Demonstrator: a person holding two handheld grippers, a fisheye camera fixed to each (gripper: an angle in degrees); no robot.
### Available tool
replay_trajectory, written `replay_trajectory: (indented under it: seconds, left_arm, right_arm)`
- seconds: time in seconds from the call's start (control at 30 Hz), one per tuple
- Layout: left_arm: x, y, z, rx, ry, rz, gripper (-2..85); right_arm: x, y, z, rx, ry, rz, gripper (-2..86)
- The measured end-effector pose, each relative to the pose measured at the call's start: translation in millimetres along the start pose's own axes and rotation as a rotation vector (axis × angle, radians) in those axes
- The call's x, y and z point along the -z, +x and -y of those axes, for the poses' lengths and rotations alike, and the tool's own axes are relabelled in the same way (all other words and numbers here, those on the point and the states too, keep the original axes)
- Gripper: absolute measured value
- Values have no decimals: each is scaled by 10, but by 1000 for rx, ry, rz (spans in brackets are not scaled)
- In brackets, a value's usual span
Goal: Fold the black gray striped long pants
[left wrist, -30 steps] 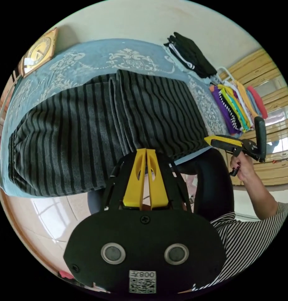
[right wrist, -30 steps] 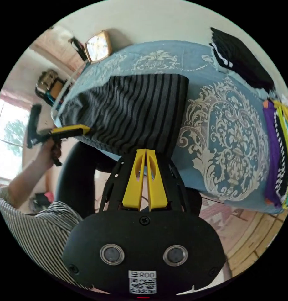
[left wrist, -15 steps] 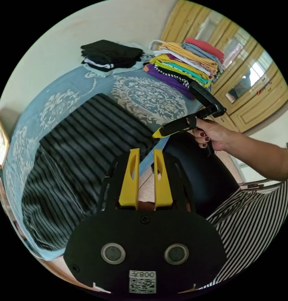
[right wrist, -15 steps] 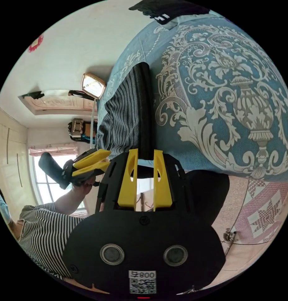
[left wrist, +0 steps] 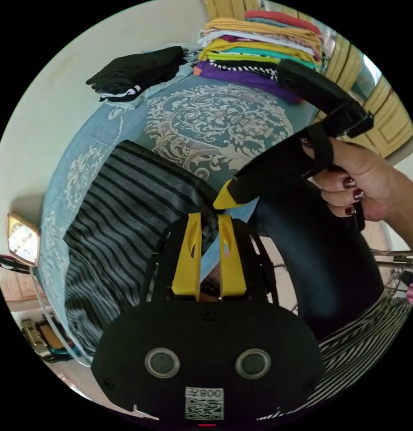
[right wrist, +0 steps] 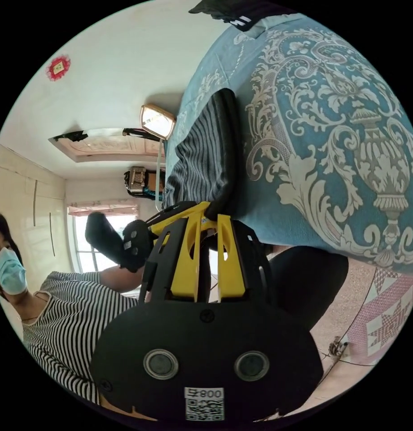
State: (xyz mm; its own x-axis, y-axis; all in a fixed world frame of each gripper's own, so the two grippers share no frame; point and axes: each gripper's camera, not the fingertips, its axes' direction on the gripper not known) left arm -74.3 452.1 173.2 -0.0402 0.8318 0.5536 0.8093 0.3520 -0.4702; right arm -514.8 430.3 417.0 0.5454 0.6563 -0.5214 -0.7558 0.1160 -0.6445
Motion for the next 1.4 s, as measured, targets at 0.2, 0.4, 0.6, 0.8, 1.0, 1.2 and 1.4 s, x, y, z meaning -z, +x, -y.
replay_trajectory:
  seconds: [0.2, 0.4, 0.6, 0.8, 1.0, 1.2, 1.4]
  left_arm:
    - [182, -239, -127, 106, 103, -175, 19]
    - [234, -328, -210, 135, 153, -221, 13]
    - [239, -409, -289, 125, 182, -244, 10]
    - [206, -484, -324, 108, 182, -252, 7]
    - [294, -511, -375, 70, 238, -270, 6]
    - [-58, -595, -574, 118, 205, -384, 6]
    - [-45, -813, -859, 130, 288, -393, 6]
  right_arm:
    - [294, 148, 428, 18, 147, -11, 72]
    - [137, 146, 1312, 30, 98, -111, 106]
    - [-102, 224, 1956, -26, 44, -104, 113]
    - [-222, 207, 2203, -57, -11, -62, 81]
    - [187, -157, 2153, 43, 45, -67, 36]
    - [331, -137, 2044, -63, 50, -88, 27]
    - [391, -500, 2139, -50, 67, -64, 55]
